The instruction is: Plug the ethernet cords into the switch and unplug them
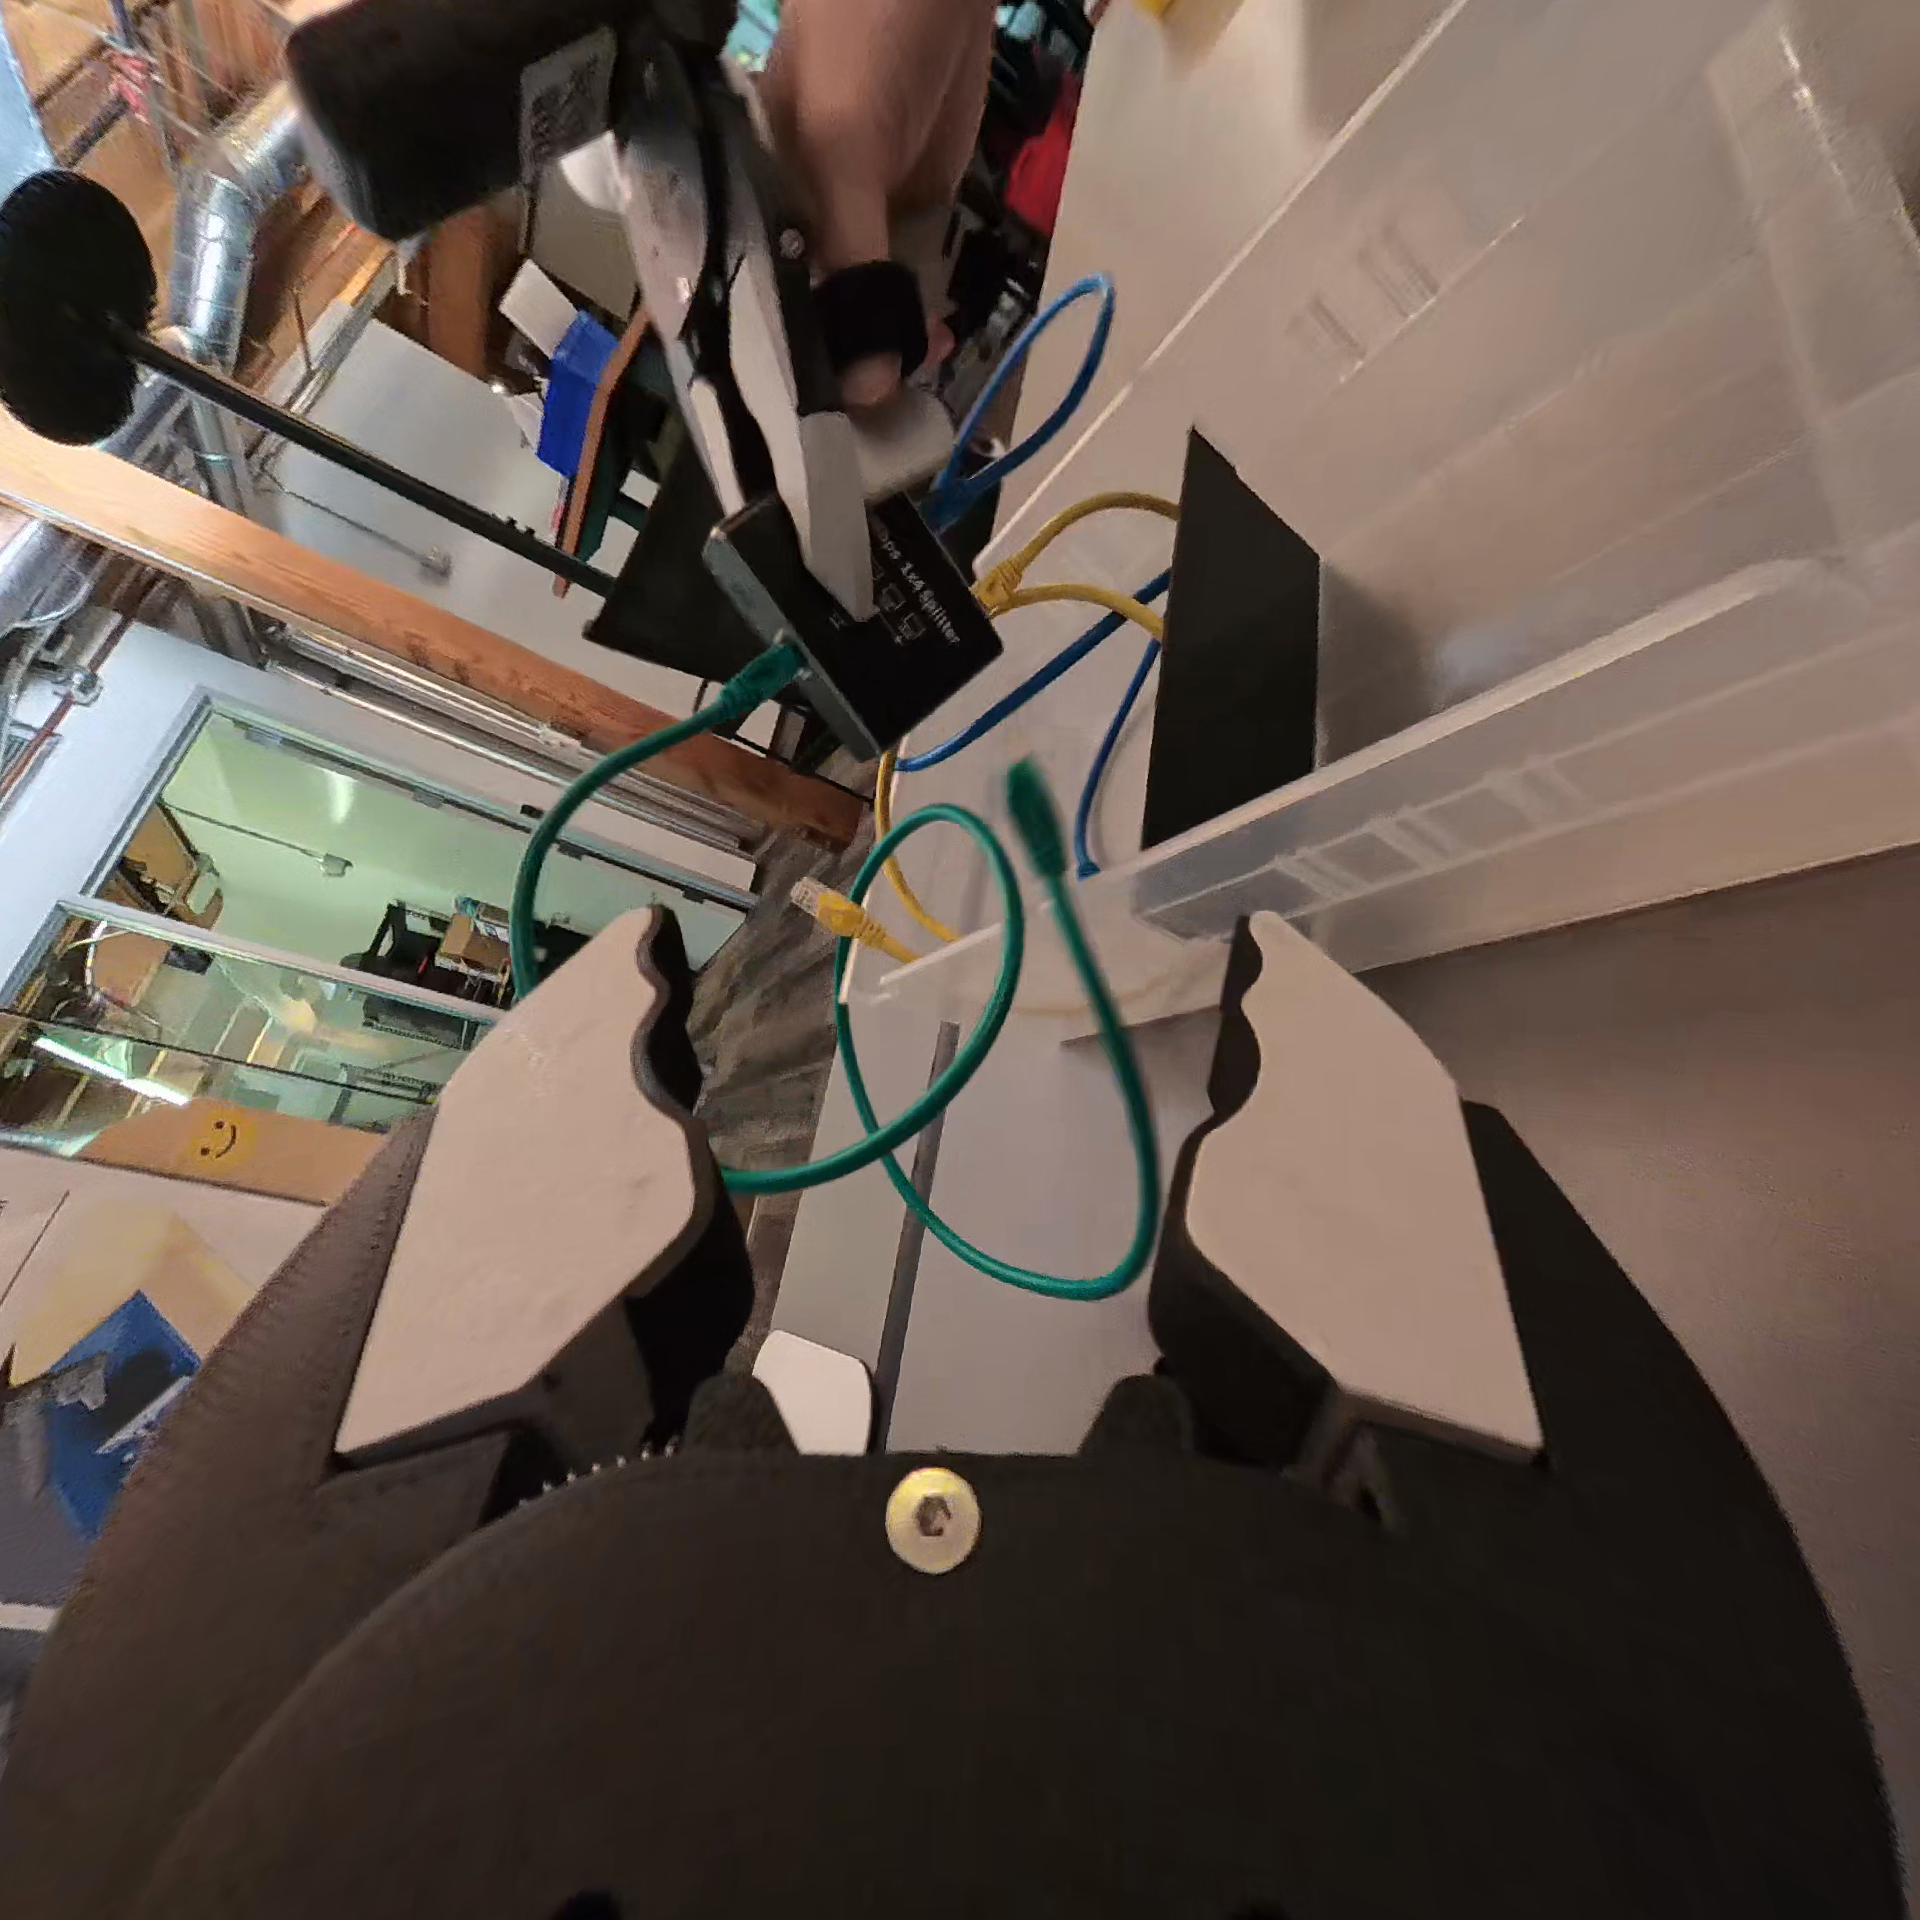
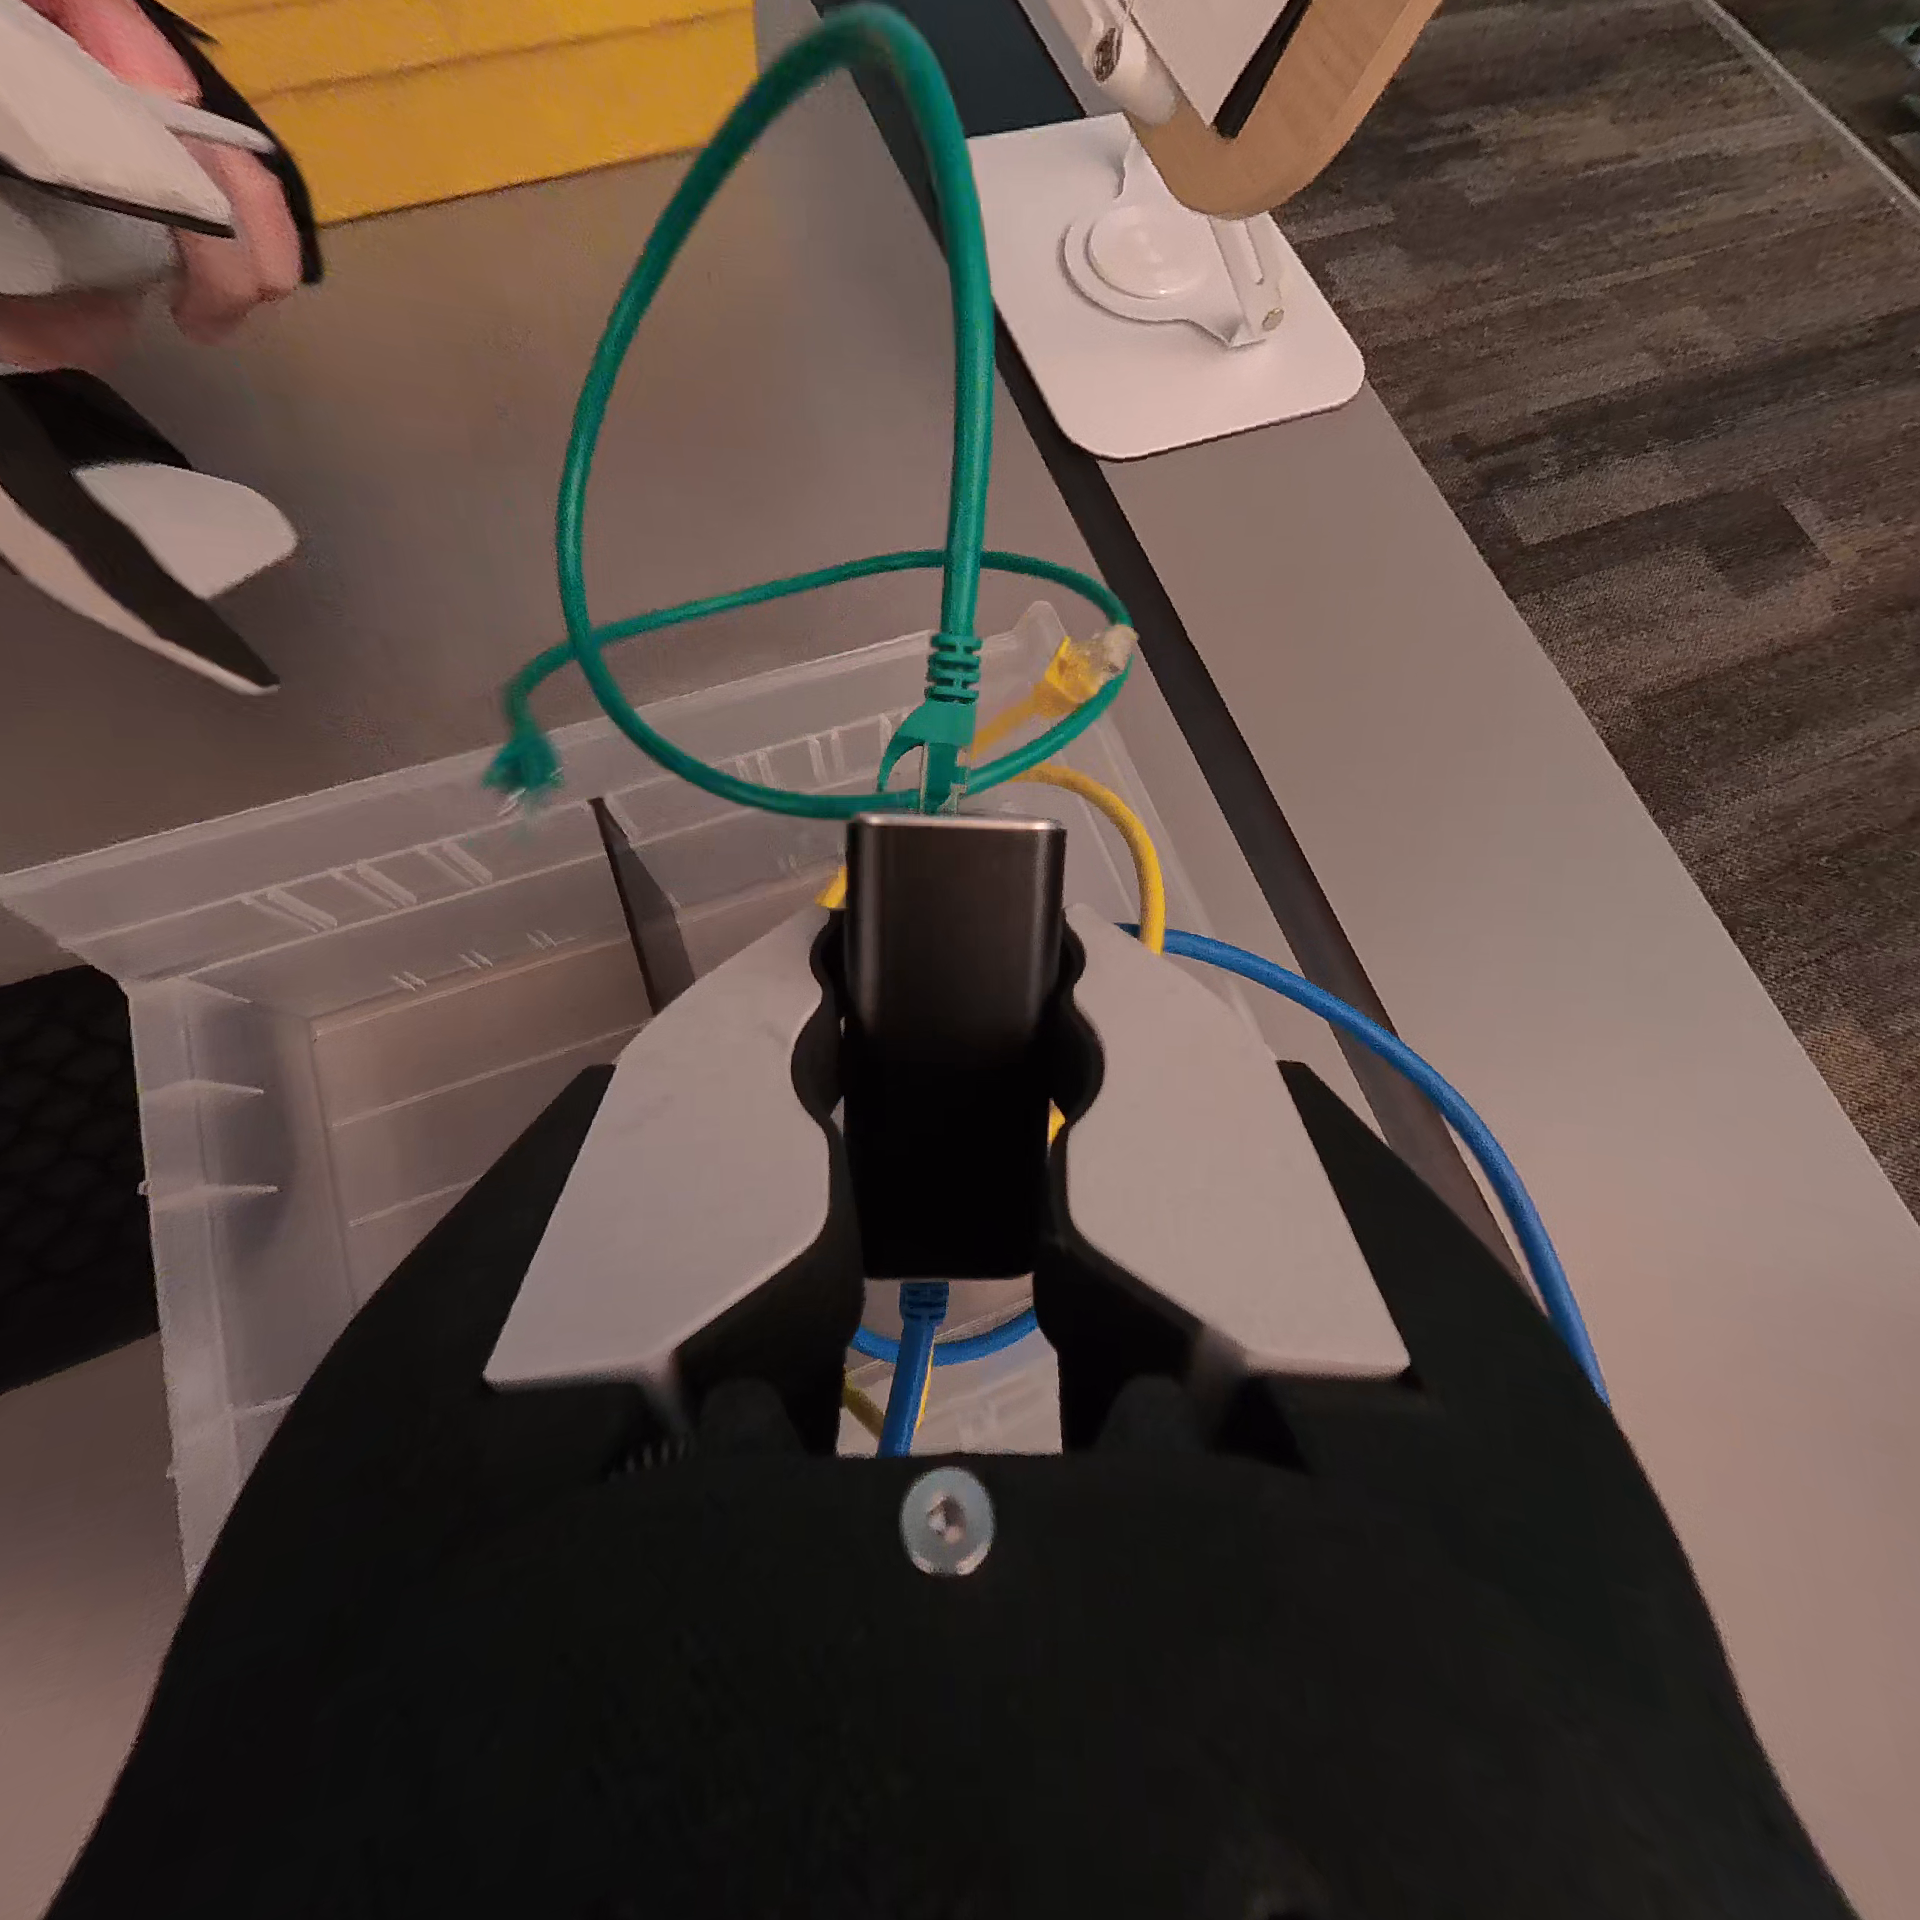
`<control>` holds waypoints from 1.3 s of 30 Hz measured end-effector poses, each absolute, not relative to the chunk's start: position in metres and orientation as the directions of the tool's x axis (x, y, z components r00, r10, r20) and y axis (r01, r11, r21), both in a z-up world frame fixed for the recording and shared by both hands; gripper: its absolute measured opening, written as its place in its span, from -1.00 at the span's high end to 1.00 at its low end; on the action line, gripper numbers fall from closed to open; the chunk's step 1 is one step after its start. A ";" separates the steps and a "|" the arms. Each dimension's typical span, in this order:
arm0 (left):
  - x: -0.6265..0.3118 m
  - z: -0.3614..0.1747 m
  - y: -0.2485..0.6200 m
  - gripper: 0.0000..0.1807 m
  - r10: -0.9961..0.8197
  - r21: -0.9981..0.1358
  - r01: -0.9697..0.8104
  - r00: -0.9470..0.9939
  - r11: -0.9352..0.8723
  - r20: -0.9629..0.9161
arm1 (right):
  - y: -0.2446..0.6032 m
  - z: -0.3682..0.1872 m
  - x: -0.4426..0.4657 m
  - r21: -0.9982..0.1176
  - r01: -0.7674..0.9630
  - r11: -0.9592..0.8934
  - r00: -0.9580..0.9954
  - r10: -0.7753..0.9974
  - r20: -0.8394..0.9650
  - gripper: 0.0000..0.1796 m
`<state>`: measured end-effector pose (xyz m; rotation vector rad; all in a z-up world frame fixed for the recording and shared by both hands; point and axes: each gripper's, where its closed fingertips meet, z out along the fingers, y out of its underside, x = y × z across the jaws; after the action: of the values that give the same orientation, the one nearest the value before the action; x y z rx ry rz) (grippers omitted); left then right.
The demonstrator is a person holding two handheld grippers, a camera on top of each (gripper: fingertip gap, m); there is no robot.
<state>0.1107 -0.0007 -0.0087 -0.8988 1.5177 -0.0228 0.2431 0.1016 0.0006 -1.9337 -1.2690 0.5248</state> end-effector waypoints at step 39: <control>0.195 -0.001 0.068 0.95 -0.929 -0.883 -0.314 0.245 -0.348 0.279 | 0.125 0.011 0.268 -0.861 0.285 -0.421 0.635 0.756 -0.159 0.61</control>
<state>0.1947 0.0681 -0.0013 -1.8085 1.1414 -1.0979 0.2678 0.1255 0.0106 -1.9895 -0.8153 0.6870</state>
